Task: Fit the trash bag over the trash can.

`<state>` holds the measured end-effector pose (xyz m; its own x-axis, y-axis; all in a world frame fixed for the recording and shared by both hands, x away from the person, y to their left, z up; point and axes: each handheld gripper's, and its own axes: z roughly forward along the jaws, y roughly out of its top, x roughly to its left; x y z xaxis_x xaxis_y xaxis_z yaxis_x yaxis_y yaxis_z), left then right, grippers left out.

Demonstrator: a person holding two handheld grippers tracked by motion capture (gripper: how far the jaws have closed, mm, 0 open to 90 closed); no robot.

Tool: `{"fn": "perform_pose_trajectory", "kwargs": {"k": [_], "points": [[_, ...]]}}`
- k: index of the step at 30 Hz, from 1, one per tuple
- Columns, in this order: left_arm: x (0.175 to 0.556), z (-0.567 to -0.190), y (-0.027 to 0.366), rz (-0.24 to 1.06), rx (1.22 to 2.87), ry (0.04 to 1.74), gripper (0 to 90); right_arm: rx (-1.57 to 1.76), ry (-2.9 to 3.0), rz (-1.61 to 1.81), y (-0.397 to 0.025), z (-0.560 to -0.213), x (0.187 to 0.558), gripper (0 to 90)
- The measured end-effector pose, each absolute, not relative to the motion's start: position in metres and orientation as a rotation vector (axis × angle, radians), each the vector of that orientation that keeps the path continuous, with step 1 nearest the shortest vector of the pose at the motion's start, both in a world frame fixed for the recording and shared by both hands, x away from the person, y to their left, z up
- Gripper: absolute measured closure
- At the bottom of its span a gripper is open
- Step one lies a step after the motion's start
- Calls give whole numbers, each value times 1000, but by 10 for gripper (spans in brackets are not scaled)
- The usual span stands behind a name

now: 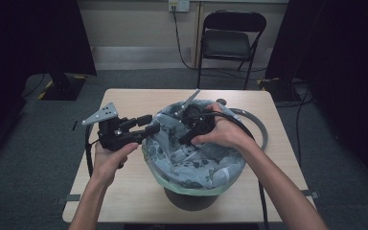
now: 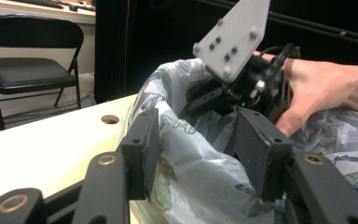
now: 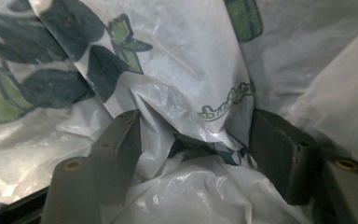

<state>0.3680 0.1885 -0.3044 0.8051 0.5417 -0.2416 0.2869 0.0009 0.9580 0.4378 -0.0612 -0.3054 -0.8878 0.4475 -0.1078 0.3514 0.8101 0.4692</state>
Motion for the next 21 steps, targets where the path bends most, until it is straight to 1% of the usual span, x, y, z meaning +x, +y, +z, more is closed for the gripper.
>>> {"fn": "perform_pose_trajectory", "kwargs": {"k": [2,5,7,11,13,16,18,21], "points": [[368,-305,189,224,1591,676,497,628,2790,684,-62,-303,437,334],[368,-304,189,228,1595,676,487,627,2747,857,-66,-289,435,331],[369,-304,189,228,1599,679,480,620,2719,973,-70,-279,433,300],[368,-303,189,236,1603,687,471,652,2678,1094,-77,-265,433,281],[367,-304,189,241,1601,687,469,661,2662,1118,-81,-257,433,278],[367,-304,189,243,1599,689,462,676,2617,1170,-87,-247,433,249],[366,-303,189,246,1604,690,458,695,2596,1182,-93,-241,434,251],[367,-303,190,253,1601,700,421,726,2556,1203,-101,-234,435,234]]}}
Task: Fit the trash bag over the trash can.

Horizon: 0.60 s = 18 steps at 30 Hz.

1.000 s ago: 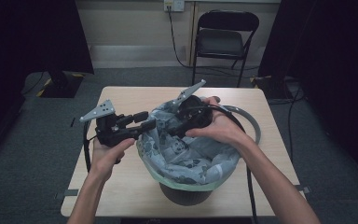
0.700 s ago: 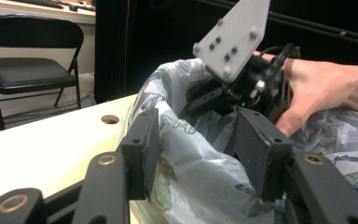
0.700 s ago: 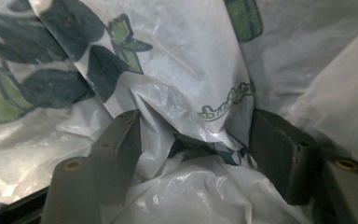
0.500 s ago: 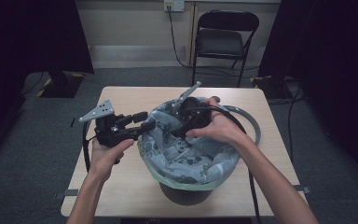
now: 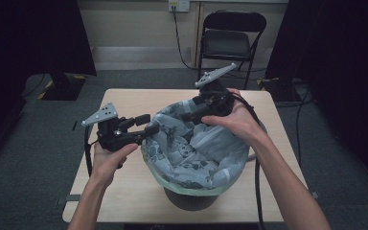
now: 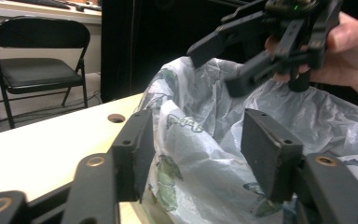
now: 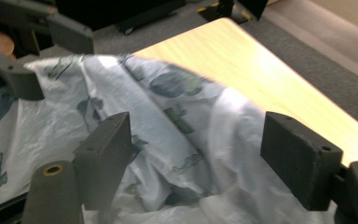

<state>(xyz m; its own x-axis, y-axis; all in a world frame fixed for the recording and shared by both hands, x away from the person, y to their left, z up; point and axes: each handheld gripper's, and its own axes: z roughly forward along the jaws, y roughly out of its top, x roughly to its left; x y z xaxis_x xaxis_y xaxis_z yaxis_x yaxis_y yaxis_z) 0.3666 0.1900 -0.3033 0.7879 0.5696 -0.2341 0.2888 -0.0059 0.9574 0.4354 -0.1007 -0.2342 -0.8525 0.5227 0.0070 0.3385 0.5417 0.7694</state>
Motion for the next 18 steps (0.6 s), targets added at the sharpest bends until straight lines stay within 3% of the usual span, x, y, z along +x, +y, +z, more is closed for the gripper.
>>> {"fn": "perform_pose_trajectory", "kwargs": {"k": [18], "points": [[366,-302,195,274,1584,711,381,845,2411,1260,-153,-228,439,293]]}}
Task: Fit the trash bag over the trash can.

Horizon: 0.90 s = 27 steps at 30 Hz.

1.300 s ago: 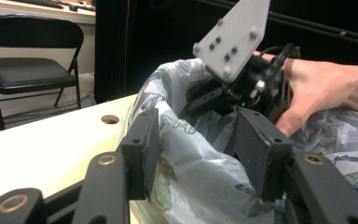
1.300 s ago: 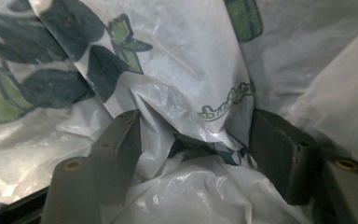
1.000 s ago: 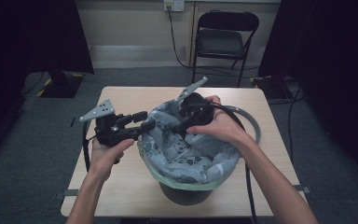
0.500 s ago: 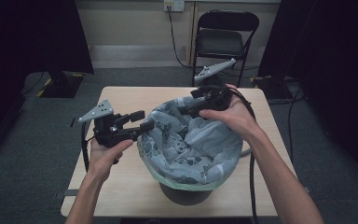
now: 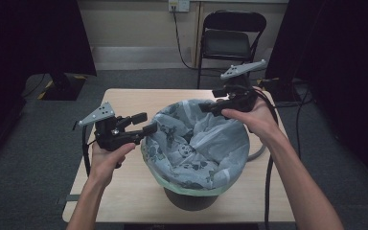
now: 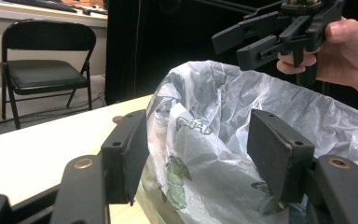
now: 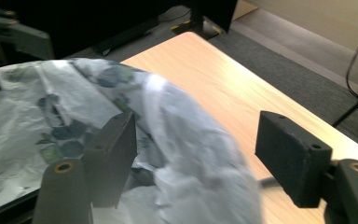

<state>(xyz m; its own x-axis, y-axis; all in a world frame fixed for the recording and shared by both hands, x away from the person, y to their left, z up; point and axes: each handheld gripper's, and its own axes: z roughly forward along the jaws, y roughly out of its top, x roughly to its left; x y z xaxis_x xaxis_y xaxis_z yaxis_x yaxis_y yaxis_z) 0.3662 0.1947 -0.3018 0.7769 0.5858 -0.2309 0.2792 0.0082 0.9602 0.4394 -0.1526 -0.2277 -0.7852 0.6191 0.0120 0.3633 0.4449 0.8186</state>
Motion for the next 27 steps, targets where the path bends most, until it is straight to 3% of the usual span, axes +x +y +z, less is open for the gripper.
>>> {"fn": "perform_pose_trajectory", "kwargs": {"k": [8,19,27], "points": [[365,-303,196,278,1583,720,373,959,2326,1299,-188,-242,442,378],[368,-305,197,269,1567,728,362,1157,2145,1402,-242,-270,444,425],[367,-306,198,274,1564,730,361,1254,2126,1299,-270,-303,444,404]]}}
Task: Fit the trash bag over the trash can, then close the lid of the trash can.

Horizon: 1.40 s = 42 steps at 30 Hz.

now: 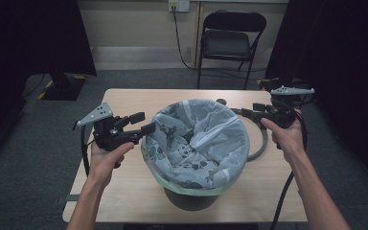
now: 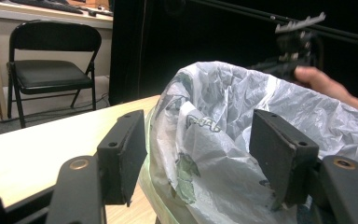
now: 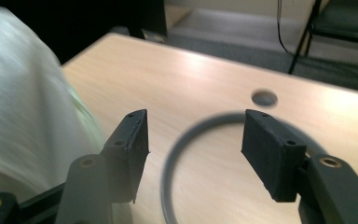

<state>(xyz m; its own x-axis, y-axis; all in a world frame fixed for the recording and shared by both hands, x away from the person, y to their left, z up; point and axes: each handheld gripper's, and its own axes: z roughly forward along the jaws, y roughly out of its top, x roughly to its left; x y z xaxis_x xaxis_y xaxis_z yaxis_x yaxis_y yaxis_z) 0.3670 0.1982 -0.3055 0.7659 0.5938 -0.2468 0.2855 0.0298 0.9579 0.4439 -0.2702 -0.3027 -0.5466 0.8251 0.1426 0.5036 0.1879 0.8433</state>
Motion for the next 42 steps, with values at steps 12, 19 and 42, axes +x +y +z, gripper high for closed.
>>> {"fn": "perform_pose_trajectory", "kwargs": {"k": [12,19,42], "points": [[362,-304,222,326,1502,790,361,1442,2093,1140,-302,-382,449,336],[366,-312,235,379,1497,856,358,1553,2056,1032,-323,-421,450,330],[388,-409,238,416,1811,1074,213,1728,2063,789,-337,-477,466,423]]}}
